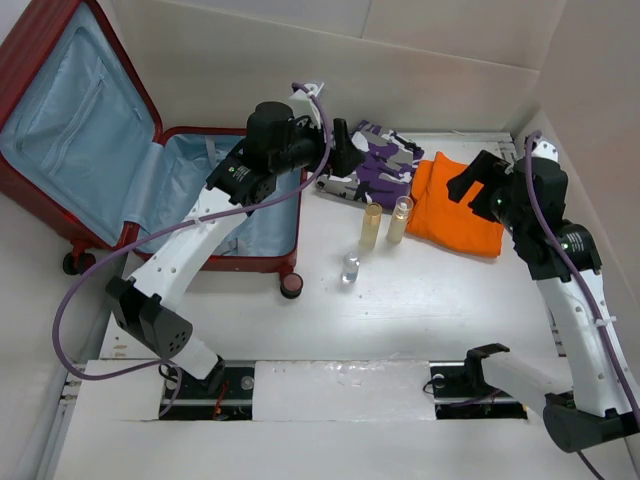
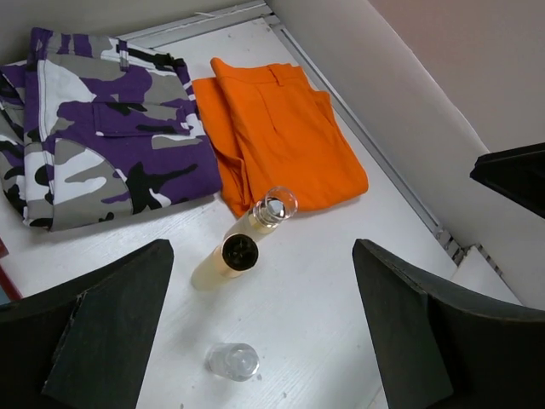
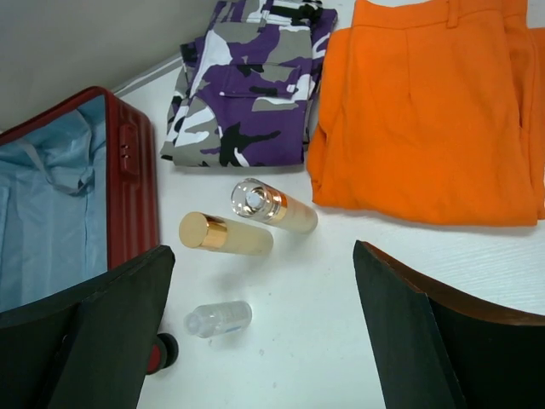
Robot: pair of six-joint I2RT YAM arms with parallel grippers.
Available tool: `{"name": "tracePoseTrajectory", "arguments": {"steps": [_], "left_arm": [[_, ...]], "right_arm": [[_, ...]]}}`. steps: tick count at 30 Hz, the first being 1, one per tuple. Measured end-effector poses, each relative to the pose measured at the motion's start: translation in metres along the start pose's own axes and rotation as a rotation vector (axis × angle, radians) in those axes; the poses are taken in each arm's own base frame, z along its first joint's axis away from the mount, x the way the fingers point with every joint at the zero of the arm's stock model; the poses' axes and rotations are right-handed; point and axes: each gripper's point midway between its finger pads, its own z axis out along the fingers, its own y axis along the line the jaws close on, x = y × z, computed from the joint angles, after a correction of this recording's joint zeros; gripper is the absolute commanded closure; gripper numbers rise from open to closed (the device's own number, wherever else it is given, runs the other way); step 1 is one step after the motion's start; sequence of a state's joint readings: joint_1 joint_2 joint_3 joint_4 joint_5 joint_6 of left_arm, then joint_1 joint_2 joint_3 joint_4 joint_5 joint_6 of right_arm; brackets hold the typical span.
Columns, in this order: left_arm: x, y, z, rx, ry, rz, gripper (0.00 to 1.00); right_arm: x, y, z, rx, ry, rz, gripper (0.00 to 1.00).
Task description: Pack the luggage
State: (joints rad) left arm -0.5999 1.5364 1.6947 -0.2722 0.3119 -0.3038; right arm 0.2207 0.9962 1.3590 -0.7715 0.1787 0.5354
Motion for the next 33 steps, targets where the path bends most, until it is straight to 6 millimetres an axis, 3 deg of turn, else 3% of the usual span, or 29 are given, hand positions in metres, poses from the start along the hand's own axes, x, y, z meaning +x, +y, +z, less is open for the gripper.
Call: {"name": "tracePoseTrajectory", "arguments": {"steps": [4,7,8,9,10,12,13,15,18,19,21,24,29,33], "left_arm": [[0.002,-0.002,0.000,0.014,0.008,-0.001,0.16],[0.005,-0.002,0.001,0.020,0.014,0.001,0.36],[0.008,-0.001,0.002,0.019,0.021,-0.001,0.42],[0.011,0.001,0.003,0.016,0.032,-0.002,0.52],[0.015,0.002,0.003,0.013,0.042,-0.004,0.55],[0.023,0.006,0.004,0.003,0.062,-0.005,0.62],[0.026,0.007,0.005,-0.006,0.070,-0.005,0.67],[0.033,0.006,0.007,-0.031,0.082,0.015,0.71],[0.046,-0.005,0.016,-0.061,0.098,0.080,0.63],[0.051,-0.010,0.019,-0.066,0.106,0.101,0.58],[0.066,-0.019,0.028,-0.072,0.135,0.136,0.48],[0.086,-0.020,0.038,-0.095,0.180,0.166,0.43],[0.105,0.005,0.052,-0.177,0.230,0.184,0.30],[0.124,0.021,0.062,-0.217,0.284,0.201,0.30]], "right_arm": [[0.001,-0.003,0.002,0.012,0.008,0.000,0.07],[0.002,-0.004,0.005,0.022,0.018,-0.004,0.26],[0.003,-0.005,0.006,0.025,0.022,-0.006,0.34],[0.003,-0.005,0.007,0.029,0.025,-0.008,0.68],[0.003,-0.006,0.008,0.032,0.028,-0.015,0.79],[0.000,-0.007,0.008,0.039,0.026,-0.007,0.92],[-0.002,-0.007,0.008,0.041,0.023,-0.007,0.94],[-0.006,-0.007,0.007,0.043,0.014,-0.001,0.94],[-0.010,-0.004,0.006,0.038,0.010,0.001,0.65],[-0.011,-0.003,0.007,0.037,0.010,0.002,0.44],[-0.012,-0.003,0.007,0.035,0.009,-0.001,0.32],[-0.012,-0.004,0.006,0.035,0.006,-0.002,0.25],[-0.010,-0.008,0.003,0.034,0.003,0.001,0.17],[-0.001,-0.008,0.004,0.019,0.029,0.001,0.11]]}}
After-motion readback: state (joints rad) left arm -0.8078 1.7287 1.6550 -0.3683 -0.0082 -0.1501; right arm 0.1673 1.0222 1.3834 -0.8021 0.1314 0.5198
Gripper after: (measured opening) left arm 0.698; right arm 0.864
